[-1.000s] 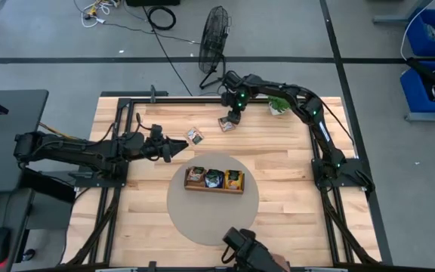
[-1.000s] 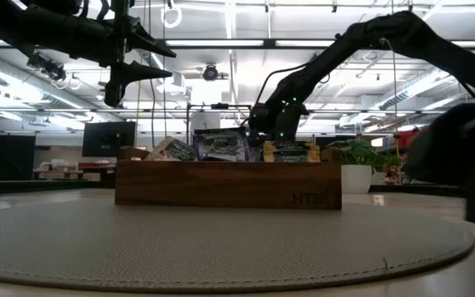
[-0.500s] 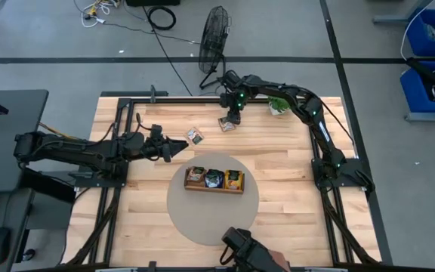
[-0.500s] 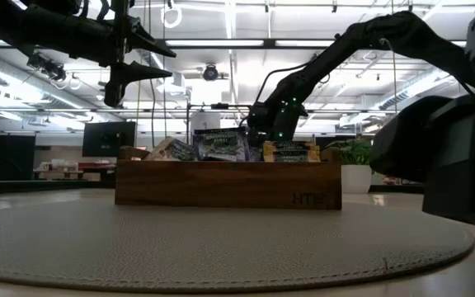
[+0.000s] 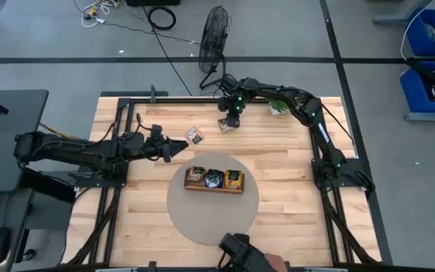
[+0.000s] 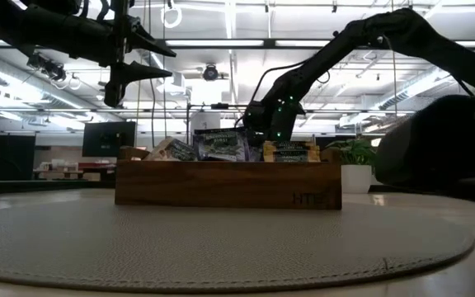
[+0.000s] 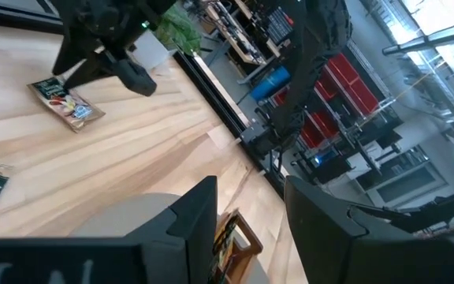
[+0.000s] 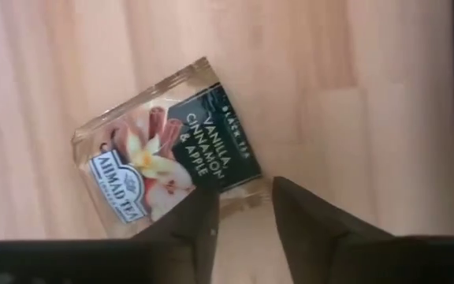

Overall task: Pick & Place Tea
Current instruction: Put the brown tea bag into the left section of the wooden organizer

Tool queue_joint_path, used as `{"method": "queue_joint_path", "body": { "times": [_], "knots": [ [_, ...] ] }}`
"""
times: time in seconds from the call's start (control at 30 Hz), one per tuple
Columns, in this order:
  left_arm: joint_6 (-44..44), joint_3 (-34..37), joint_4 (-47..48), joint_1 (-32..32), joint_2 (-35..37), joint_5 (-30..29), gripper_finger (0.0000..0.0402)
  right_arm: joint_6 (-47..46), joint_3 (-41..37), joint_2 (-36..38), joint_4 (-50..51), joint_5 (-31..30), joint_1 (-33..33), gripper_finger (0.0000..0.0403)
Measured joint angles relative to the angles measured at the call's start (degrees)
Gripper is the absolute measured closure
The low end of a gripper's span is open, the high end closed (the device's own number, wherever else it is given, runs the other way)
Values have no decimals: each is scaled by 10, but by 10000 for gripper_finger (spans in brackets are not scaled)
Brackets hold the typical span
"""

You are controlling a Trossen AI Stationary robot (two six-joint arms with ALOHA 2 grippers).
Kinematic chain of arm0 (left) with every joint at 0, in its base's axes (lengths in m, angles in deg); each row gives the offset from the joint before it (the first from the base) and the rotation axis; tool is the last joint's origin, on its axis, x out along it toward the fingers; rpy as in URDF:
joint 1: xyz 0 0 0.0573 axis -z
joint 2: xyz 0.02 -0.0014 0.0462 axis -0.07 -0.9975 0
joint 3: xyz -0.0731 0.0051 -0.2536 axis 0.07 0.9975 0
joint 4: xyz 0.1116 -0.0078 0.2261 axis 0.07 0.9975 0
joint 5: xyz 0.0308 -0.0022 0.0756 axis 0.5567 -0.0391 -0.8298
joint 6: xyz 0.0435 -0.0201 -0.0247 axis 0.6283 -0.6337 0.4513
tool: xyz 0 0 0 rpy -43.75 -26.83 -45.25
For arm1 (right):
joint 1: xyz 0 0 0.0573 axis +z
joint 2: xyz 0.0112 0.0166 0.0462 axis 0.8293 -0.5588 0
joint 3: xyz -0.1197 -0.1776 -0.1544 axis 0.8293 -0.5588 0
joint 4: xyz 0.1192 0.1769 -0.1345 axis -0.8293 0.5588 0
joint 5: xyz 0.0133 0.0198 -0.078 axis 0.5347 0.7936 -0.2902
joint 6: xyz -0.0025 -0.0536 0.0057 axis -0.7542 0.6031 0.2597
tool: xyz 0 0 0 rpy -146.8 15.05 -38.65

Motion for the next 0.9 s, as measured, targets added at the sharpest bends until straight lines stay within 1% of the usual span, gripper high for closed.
{"method": "queue_joint_path", "body": {
  "times": [0.13, 0.27, 0.3, 0.6, 0.67, 0.77, 0.9],
  "knots": [
    [0, 0, 0, 0, 0, 17, 248, -3, -4, 1, 1, -29, 7, 326],
    [0, 0, 0, 0, 0, 26, 248, -5, -4, 1, 24, -15, 7, 386],
    [0, 0, 0, 0, 0, 26, 248, -6, -4, 2, 32, -12, 7, 393],
    [4, 0, 0, 0, 0, 26, 248, -46, -12, 10, 50, -22, 11, 401],
    [4, 0, 0, 0, 0, 25, 248, -41, -14, 18, 62, -30, 14, 401],
    [5, 0, 0, 0, 0, 25, 248, -28, -14, 32, 59, -30, 19, 402],
    [5, 0, 0, -4, 0, 24, 248, -20, -13, 43, 81, -27, 27, 402]
  ]
}}
